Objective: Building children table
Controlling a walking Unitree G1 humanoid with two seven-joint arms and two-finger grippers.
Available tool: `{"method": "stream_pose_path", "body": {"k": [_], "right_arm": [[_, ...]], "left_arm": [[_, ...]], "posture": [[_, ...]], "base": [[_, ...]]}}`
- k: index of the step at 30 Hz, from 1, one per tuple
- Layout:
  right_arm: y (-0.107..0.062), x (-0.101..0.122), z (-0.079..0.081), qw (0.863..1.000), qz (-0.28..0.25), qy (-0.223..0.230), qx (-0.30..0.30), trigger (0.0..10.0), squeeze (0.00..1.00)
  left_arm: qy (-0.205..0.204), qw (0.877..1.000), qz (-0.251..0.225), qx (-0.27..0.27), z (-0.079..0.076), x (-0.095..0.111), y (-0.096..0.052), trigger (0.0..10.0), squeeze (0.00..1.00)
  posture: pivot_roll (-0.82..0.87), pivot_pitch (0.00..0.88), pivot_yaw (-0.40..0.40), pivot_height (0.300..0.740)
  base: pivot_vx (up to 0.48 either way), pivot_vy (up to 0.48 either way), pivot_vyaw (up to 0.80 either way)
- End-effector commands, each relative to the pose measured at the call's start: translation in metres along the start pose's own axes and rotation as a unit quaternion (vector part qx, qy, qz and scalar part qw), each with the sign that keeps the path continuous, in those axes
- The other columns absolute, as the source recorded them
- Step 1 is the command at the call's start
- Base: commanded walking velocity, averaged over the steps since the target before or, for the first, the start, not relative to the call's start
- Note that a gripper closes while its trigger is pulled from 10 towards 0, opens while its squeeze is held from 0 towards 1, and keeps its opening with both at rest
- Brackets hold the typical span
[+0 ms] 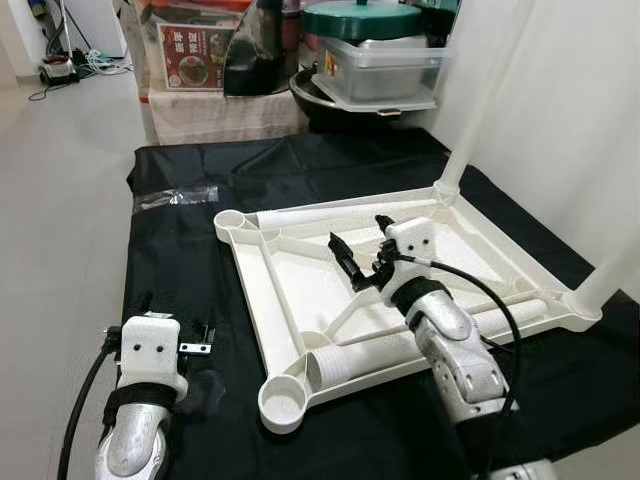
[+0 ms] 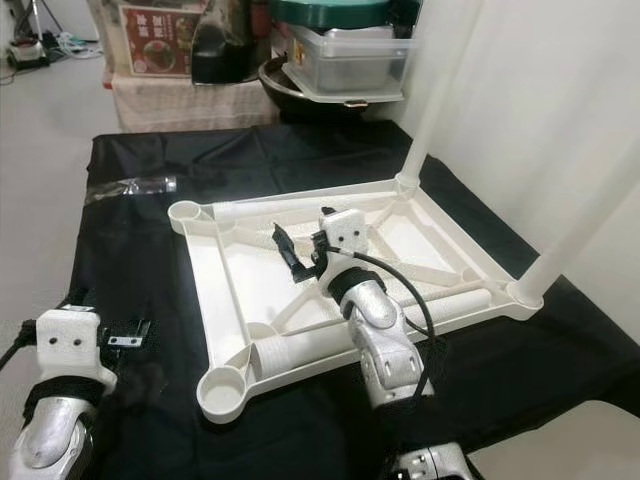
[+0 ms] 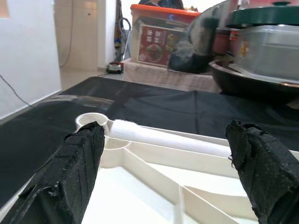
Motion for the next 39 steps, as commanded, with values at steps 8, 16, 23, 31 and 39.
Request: {"method": "stream_pose_path", "body": {"k": [8,16,23,31,39], "right_arm": [[0.012,0.000,0.034,0.996,0.030,-0.010,0.077,10.0,0.00],[0.013,-0.001,0.027,0.998,0.039,0.004,0.057,10.0,0.00],[0.015,-0.001,0.033,0.996,0.053,0.018,0.070,10.0,0.00],[0.019,-0.027,0.038,0.984,0.146,0.024,0.097,10.0,0.00],[0.009,-0.070,0.027,0.963,0.256,0.056,0.069,10.0,0.00]], "left_arm": [[0.013,1.000,0.027,0.006,-0.001,-0.013,0.002,10.0,0.00],[0.005,0.999,0.036,0.005,-0.002,-0.011,0.000,10.0,0.00],[0.004,0.999,0.031,0.008,-0.002,-0.010,0.002,10.0,0.00],[0.019,0.999,0.031,0.020,0.001,-0.011,0.004,10.0,0.00],[0.022,0.999,0.035,0.031,0.005,-0.014,0.003,10.0,0.00]], "posture": [[0.06,0.000,-0.098,0.740],[0.06,0.000,-0.102,0.740],[0.06,0.000,-0.101,0.740],[0.07,0.000,-0.111,0.740],[0.07,0.000,-0.124,0.740]], "base": [[0.000,0.000,0.00],[0.000,0.368,0.00],[0.000,0.463,0.00],[0.000,0.045,0.00],[0.000,0.000,0.00]]}}
Point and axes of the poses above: a point about 5 cm out from each wrist's last joint towards the gripper, its own y axis pointing out of the wrist towards the gripper, its own x axis along the axis of the wrist's last joint, z = x × y, the point moved 6 cm from there along y, pointing out of the wrist towards the gripper, and after that the axes turned 7 degrees about -y, right-handed, at the moved point
